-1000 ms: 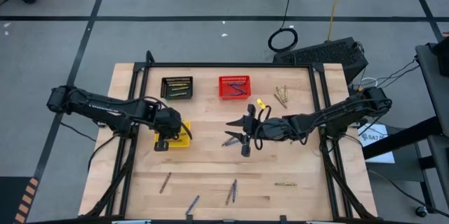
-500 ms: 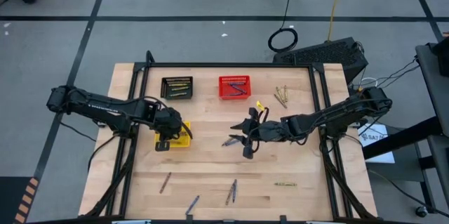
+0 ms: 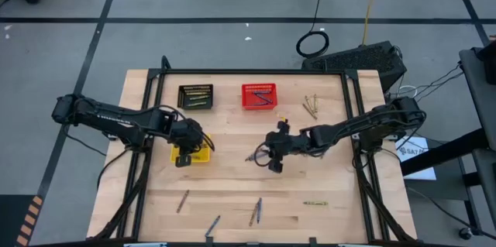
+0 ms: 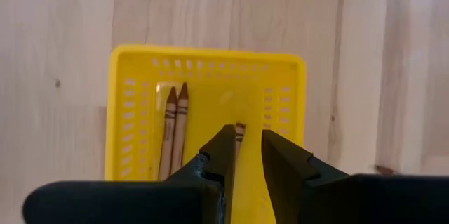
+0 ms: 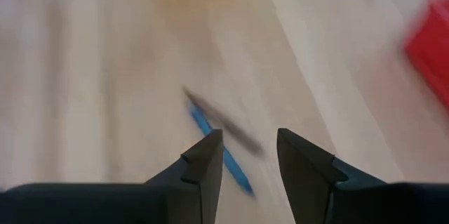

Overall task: Sort crayons
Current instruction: Put the green crayon into the black basket

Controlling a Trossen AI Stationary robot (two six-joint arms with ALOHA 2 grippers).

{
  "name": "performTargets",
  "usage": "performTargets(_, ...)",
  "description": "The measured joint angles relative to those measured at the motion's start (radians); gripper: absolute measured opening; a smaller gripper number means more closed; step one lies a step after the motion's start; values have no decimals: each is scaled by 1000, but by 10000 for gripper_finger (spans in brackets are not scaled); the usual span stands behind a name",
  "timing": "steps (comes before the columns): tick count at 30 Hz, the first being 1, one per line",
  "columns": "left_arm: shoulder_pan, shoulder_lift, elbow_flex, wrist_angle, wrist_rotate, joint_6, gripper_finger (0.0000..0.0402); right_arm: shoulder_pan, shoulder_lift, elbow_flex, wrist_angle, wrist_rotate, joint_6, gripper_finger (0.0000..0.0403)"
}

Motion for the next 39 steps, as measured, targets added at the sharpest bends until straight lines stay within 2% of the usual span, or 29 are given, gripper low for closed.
performTargets(3,-11,0,18,1,1,6,70,0,0,0,-166,22,96,123)
performTargets(11,-17,0,30,-1,4,7,70,20,0,0,-499,-13,244,123)
performTargets(23,-17,0,30,-1,3,8,70,38,-1,0,-847,-12,793,123)
performTargets(32,-17,0,30,-1,2,8,70,78,-6,0,-1004,-54,1005,123)
performTargets(35,-16,0,30,-1,2,15,70,88,-6,0,-1010,-110,1054,123)
performTargets(39,-17,0,30,-1,-3,52,70,89,-6,0,-1017,-189,1041,123)
